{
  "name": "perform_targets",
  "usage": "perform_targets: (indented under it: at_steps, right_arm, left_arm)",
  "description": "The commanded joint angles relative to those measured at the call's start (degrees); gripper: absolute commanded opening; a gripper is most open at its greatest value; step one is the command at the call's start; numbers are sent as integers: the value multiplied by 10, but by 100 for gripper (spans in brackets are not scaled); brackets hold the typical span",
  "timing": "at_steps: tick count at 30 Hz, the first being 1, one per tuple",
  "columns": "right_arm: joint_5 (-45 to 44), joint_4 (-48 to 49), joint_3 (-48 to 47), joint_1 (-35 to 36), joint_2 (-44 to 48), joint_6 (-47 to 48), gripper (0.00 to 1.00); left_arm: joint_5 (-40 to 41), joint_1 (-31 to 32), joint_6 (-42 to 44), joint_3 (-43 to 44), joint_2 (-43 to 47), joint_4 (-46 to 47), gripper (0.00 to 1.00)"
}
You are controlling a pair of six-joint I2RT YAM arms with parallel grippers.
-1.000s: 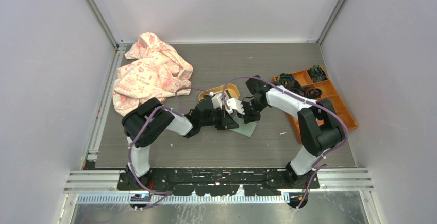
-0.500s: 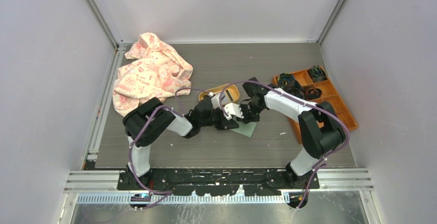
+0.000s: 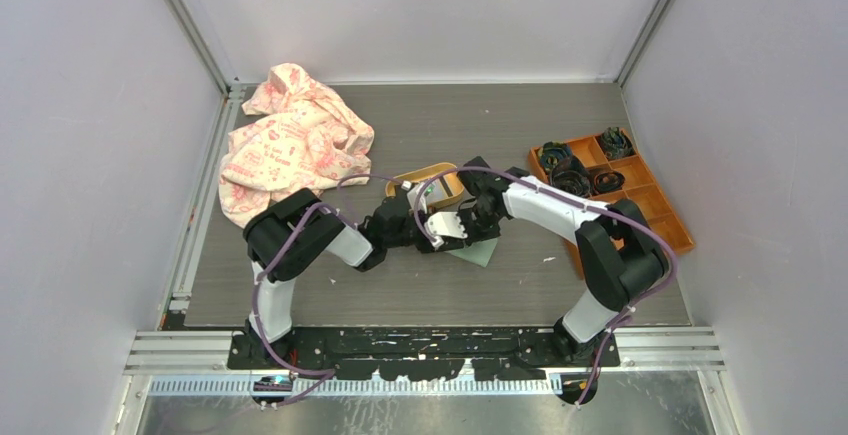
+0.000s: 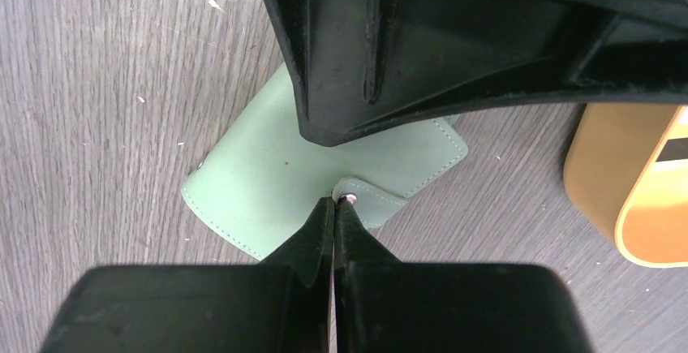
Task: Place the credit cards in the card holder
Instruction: Close the card holder at the center of the board.
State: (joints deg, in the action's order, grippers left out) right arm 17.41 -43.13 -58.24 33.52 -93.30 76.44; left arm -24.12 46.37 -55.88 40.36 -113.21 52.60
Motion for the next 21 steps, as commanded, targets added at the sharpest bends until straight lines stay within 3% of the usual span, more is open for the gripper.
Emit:
perform_targets:
  at_steps: [1, 21]
  right_arm:
    - [-27, -34, 28, 28, -50, 8, 1]
    - [-129, -3, 96, 92, -73, 29, 1]
  left_arm:
    - [5, -4, 1, -11, -17, 13, 0]
    - [-14, -22, -61, -45, -52, 126, 0]
